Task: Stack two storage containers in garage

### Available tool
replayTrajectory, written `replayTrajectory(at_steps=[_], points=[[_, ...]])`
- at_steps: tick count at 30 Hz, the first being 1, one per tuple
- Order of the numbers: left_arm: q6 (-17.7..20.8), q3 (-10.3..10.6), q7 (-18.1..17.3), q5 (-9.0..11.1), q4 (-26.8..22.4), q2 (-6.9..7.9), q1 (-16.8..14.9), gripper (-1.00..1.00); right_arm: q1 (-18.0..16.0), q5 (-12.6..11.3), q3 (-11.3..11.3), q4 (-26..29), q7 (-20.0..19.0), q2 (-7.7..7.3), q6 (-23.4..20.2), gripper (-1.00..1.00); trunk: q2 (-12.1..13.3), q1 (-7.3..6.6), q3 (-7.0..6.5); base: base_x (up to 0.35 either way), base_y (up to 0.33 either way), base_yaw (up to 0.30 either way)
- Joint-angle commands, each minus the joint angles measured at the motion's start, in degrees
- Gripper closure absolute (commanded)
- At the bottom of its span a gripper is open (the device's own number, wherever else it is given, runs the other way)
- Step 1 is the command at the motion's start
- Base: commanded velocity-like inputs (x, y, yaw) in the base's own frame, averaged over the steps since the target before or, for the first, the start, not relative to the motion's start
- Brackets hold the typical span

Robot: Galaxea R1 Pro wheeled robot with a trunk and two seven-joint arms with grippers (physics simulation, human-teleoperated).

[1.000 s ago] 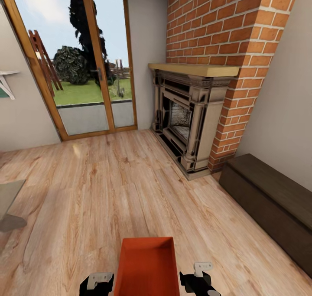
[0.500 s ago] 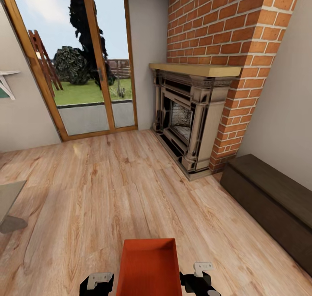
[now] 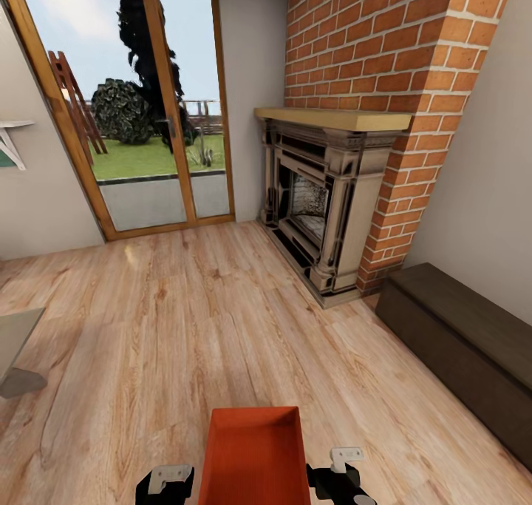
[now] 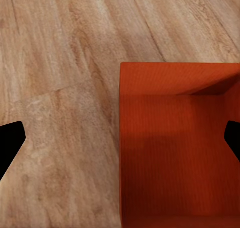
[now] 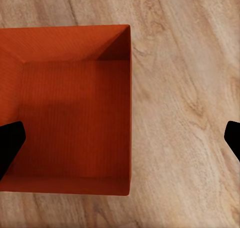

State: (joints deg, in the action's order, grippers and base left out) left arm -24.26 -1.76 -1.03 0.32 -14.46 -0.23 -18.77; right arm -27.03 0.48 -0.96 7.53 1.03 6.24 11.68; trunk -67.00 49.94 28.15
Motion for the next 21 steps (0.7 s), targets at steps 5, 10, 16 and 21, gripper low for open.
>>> replayTrajectory(at_steps=[5, 10, 16, 21], points=[[-0.18, -0.17, -0.11, 0.03, 0.05, -0.02, -0.04, -1.0, -0.05, 0.05, -0.09, -0.06, 0.11, 0.0, 0.18, -1.0, -0.03, 0.0, 0.05, 0.0, 0.019, 0.0], [-0.18, -0.17, -0.11, 0.03, 0.05, 0.01, -0.04, -1.0, -0.08, 0.05, -0.09, -0.06, 0.11, 0.0, 0.18, -1.0, -0.03, 0.0, 0.05, 0.0, 0.006, 0.0], [-0.18, -0.17, -0.11, 0.03, 0.05, 0.01, -0.04, -1.0, -0.04, 0.05, -0.09, -0.06, 0.11, 0.0, 0.18, -1.0, -0.03, 0.0, 0.05, 0.0, 0.001, 0.0], [-0.18, -0.17, -0.11, 0.03, 0.05, -0.01, -0.04, -1.0, -0.04, 0.05, -0.09, -0.06, 0.11, 0.0, 0.18, -1.0, -0.03, 0.0, 0.05, 0.0, 0.0, 0.0]])
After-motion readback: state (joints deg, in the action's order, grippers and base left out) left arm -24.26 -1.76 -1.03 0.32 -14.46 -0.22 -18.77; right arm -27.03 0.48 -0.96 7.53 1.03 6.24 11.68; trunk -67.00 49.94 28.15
